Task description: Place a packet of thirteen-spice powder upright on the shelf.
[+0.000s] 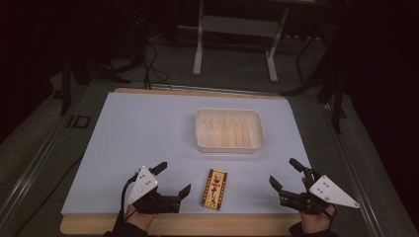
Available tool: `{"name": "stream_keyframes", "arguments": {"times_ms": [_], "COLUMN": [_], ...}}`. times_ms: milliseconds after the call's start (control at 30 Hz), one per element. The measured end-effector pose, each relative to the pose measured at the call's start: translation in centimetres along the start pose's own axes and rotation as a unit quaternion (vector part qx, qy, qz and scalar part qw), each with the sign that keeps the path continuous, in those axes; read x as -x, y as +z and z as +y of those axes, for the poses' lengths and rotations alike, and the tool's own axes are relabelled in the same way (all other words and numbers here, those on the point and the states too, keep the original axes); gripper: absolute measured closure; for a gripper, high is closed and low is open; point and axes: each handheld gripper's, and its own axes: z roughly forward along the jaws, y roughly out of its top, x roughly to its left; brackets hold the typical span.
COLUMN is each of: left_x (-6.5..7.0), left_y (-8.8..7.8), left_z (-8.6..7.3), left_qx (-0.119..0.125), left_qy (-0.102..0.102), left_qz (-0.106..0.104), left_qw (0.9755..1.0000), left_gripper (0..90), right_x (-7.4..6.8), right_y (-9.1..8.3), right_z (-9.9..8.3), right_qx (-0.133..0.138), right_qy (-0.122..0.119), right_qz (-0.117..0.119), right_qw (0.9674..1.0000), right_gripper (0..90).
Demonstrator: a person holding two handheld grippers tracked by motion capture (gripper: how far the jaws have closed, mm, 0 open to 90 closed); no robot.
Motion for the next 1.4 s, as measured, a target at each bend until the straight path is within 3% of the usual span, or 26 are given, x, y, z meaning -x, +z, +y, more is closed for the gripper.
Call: {"name": "stream_keyframes", "arguments": {"times_ms": [133, 200, 400, 500, 600, 767, 833, 967, 1133, 1333, 1400], "left_x": [0.6, 1.3, 3.0, 4.1, 4.8, 5.1, 5.4, 5.8, 6.6, 6.9, 6.9], "left_y": [0.6, 1.1, 2.6, 3.3, 4.0, 5.4, 5.8, 6.8, 8.2, 9.9, 10.4], "left_z": [0.6, 1.0, 1.4, 1.6, 1.8, 2.0, 2.0, 1.8, 0.9, -0.6, -1.0], "left_qx": [-0.017, -0.045, -0.070, -0.078, -0.093, -0.103, -0.102, -0.104, -0.129, -0.150, -0.157], "left_qy": [-0.021, -0.008, 0.019, 0.032, 0.029, -0.018, -0.022, -0.031, -0.021, -0.054, -0.056], "left_qz": [0.001, 0.023, -0.009, -0.009, -0.009, 0.005, 0.020, 0.023, 0.045, 0.060, 0.071], "left_qw": [0.9996, 0.9987, 0.9973, 0.9964, 0.9952, 0.9945, 0.9944, 0.9939, 0.9904, 0.9854, 0.9834], "left_gripper": [2.7, 2.8, 3.3, 4.1, 4.4, 4.3, 4.3, 4.2, 4.2, 4.2, 4.2], "right_x": [0.0, 0.1, 0.0, 0.0, 0.0, -0.1, -0.2, -0.2, -0.1, -0.2, -0.2], "right_y": [0.0, 0.0, -0.1, -0.1, 0.0, 0.1, 0.1, 0.2, 0.1, 0.2, 0.2], "right_z": [-0.1, -0.1, 0.0, 0.0, -0.1, -0.2, -0.2, -0.2, -0.2, -0.2, -0.2], "right_qx": [-0.003, -0.004, -0.002, -0.002, -0.005, -0.008, -0.007, -0.008, -0.009, -0.011, -0.011], "right_qy": [0.002, 0.004, 0.008, 0.008, 0.009, 0.008, 0.008, 0.007, 0.008, 0.006, 0.005], "right_qz": [-0.003, -0.004, -0.007, -0.006, -0.004, -0.004, -0.004, -0.004, -0.004, -0.005, -0.004], "right_qw": [1.0000, 1.0000, 0.9999, 1.0000, 0.9999, 0.9999, 0.9999, 0.9999, 0.9999, 0.9999, 0.9999], "right_gripper": [15.7, 15.5, 14.6, 14.6, 14.6, 14.6, 14.6, 14.6, 14.6, 14.7, 14.6]}}
